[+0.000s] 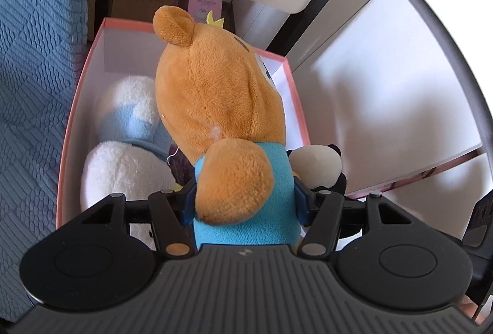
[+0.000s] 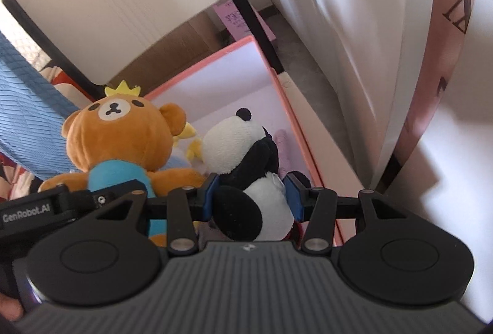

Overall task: Organize objects
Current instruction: 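Lower the bear and panda into the box and open both tools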

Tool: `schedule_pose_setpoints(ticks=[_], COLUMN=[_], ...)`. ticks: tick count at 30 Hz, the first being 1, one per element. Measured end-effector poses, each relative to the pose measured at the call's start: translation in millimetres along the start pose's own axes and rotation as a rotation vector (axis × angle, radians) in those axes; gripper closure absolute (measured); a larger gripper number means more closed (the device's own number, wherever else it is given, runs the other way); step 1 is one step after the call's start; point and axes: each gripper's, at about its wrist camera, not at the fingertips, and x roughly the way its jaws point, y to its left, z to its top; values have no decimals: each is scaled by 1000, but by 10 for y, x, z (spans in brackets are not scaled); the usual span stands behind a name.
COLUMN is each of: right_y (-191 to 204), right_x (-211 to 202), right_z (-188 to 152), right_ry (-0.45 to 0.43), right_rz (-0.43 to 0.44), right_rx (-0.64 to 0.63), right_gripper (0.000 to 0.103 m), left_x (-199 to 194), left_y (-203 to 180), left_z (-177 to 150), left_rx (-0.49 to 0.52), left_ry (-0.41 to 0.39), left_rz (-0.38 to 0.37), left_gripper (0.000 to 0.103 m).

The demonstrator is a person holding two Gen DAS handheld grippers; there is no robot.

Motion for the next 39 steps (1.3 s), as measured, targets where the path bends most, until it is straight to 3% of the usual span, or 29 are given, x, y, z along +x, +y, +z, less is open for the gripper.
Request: schedule_pose_setpoints(ticks=[5, 9, 11, 12, 26, 39], right_y=[50, 87, 77, 79, 440, 896], right_x=[13, -33, -69, -97, -1074, -1903], right_z=[10, 33, 56, 69, 190, -169], right_ry=[-12, -41, -41, -48, -215, -319], right_rz=[-3, -52, -37, -38, 19, 75], right_rx=[-31, -65, -50, -44, -84, -149], right_gripper=[53, 50, 27, 23, 23, 23], left_x=[-16, -79, -152, -196, -1095, -2162], left_y=[91, 70, 75, 73, -108, -115], left_z=[-64, -47, -30, -28, -68, -352], left_rx=[-7, 32, 31, 31, 74, 114], left_ry=[6, 1, -16, -25, -143, -267], left_rz=[10, 26, 16, 9, -32, -76], left_gripper=[38, 33, 28, 24, 22, 20])
